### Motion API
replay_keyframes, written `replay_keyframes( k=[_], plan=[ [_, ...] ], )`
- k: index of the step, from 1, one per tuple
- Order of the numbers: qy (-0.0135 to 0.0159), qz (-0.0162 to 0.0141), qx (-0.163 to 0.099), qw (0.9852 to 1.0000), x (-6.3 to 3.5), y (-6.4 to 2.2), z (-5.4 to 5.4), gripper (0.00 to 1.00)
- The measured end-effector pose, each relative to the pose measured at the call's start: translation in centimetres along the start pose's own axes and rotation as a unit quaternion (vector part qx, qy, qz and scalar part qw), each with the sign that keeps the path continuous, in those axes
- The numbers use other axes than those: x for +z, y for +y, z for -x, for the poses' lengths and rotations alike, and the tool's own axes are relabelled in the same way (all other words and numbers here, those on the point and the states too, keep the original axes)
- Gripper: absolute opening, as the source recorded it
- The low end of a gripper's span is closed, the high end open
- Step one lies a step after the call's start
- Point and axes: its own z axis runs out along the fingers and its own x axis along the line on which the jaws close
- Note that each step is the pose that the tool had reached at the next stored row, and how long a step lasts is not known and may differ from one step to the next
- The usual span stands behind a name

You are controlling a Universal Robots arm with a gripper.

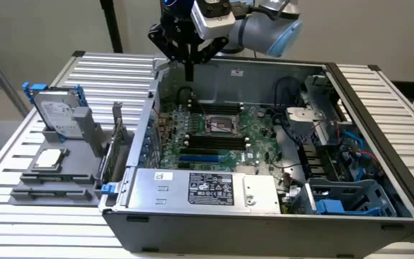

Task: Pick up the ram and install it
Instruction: 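Reach for the ram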

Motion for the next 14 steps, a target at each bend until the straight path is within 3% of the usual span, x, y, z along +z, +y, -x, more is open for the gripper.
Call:
replay_keyframes(
  k=[8,14],
  plan=[
    [0.0002,0.0032,0.0,1.0,0.0,0.0,0.0,0.11],
    [0.0002,0.0034,0.0,1.0,-0.02,-0.3,-0.15,0.11]
  ],
)
